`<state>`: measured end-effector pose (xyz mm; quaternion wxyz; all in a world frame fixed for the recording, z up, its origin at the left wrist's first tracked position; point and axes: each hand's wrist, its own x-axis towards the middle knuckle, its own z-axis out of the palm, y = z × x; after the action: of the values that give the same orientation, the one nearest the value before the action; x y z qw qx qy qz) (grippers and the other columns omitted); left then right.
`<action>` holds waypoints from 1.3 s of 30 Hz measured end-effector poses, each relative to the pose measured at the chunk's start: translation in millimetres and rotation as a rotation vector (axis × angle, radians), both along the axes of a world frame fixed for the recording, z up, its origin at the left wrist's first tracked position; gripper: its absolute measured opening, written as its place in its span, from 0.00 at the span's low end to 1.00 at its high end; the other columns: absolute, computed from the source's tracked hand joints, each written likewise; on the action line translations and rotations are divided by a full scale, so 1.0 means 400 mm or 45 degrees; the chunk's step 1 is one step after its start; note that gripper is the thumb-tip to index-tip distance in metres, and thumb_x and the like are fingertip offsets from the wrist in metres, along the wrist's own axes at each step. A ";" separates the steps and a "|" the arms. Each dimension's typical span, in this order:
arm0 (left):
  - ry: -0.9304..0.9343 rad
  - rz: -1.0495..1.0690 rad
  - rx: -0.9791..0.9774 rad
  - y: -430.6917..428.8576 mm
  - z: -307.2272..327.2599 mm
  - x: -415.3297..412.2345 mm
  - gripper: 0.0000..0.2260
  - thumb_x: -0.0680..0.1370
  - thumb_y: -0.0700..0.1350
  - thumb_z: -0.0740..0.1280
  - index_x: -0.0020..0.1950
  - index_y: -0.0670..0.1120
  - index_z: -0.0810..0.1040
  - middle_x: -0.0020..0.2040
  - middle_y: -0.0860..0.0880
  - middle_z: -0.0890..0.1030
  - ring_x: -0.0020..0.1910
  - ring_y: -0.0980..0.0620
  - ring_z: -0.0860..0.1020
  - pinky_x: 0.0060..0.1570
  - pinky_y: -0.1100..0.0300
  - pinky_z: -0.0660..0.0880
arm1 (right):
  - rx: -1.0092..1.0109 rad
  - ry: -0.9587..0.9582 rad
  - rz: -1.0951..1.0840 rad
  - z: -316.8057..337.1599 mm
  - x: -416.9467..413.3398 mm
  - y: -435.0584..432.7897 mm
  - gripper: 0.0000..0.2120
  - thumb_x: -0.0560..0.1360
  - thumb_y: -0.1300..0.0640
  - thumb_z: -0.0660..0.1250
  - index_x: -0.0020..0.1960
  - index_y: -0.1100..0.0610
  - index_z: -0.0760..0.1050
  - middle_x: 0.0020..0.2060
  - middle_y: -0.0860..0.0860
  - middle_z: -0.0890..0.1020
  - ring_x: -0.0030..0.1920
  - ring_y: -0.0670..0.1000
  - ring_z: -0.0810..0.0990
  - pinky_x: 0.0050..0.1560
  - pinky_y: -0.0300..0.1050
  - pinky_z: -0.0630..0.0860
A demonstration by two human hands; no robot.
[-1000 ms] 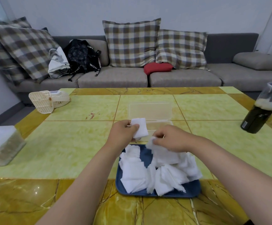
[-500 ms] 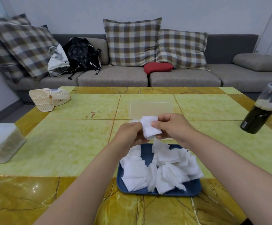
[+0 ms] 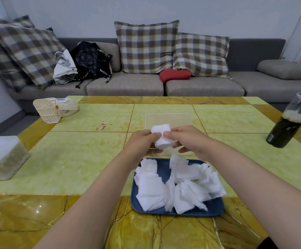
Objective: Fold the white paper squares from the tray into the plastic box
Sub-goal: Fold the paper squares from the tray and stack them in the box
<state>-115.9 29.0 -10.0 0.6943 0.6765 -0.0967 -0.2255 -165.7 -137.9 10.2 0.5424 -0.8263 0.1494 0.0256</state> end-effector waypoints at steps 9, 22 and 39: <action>-0.779 0.253 0.644 0.010 -0.007 0.078 0.07 0.81 0.47 0.66 0.53 0.47 0.82 0.46 0.52 0.84 0.41 0.53 0.81 0.43 0.58 0.79 | 0.031 -0.178 -0.298 0.001 0.083 -0.002 0.05 0.77 0.62 0.70 0.52 0.58 0.81 0.48 0.56 0.85 0.39 0.54 0.84 0.41 0.49 0.84; -1.114 -0.025 1.061 -0.005 -0.081 0.133 0.10 0.79 0.49 0.69 0.57 0.49 0.84 0.58 0.48 0.77 0.64 0.50 0.69 0.57 0.58 0.71 | -1.108 0.134 -0.058 -0.062 0.172 0.005 0.10 0.68 0.60 0.69 0.31 0.58 0.71 0.27 0.52 0.74 0.29 0.53 0.74 0.27 0.39 0.66; -1.310 -0.073 0.989 -0.017 -0.086 0.120 0.12 0.82 0.45 0.63 0.64 0.47 0.80 0.61 0.48 0.78 0.61 0.49 0.72 0.55 0.61 0.69 | -0.166 0.229 -0.170 -0.069 0.171 0.034 0.10 0.75 0.59 0.67 0.49 0.65 0.84 0.44 0.57 0.88 0.47 0.57 0.88 0.45 0.47 0.75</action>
<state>-67.8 22.3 -44.3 0.2576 0.8974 -0.3465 0.0906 -97.3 -124.4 -17.5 0.4725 -0.8424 0.2536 0.0536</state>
